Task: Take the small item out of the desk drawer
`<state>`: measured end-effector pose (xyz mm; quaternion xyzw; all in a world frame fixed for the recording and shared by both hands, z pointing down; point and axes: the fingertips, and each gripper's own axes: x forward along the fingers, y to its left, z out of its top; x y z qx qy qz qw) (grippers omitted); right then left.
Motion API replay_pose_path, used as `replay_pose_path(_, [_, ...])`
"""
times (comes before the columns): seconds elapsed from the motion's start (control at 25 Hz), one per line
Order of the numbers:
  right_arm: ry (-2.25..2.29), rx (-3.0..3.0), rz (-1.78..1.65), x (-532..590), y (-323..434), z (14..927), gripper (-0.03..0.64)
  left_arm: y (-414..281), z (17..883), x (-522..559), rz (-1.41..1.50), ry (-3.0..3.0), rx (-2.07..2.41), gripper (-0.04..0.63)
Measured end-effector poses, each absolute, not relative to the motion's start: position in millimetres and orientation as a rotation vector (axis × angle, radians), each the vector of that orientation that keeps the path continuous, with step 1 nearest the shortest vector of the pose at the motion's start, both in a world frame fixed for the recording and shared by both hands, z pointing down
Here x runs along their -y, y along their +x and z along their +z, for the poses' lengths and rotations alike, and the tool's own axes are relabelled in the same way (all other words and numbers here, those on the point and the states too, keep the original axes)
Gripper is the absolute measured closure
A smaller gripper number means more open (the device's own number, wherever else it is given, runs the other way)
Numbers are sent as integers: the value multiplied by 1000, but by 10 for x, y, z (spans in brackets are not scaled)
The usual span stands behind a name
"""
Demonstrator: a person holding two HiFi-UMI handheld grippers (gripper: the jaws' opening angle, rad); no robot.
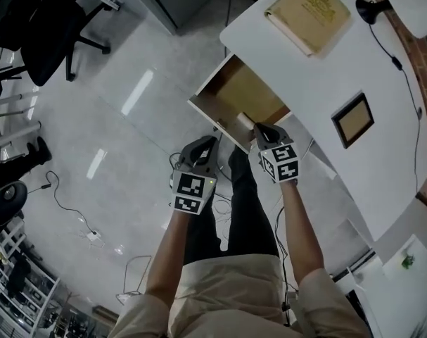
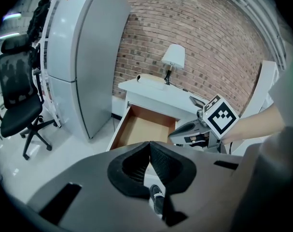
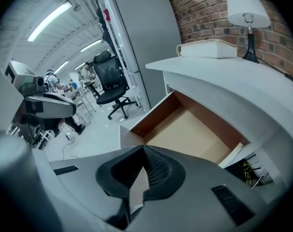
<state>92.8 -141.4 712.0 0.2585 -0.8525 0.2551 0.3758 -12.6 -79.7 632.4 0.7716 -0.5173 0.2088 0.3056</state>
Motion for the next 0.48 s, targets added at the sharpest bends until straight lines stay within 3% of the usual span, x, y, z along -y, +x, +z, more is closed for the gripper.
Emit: replay_pose_path(0.48, [389, 2068, 522, 1457, 668, 8035, 592, -96, 7060, 751, 502, 1942, 1393, 578])
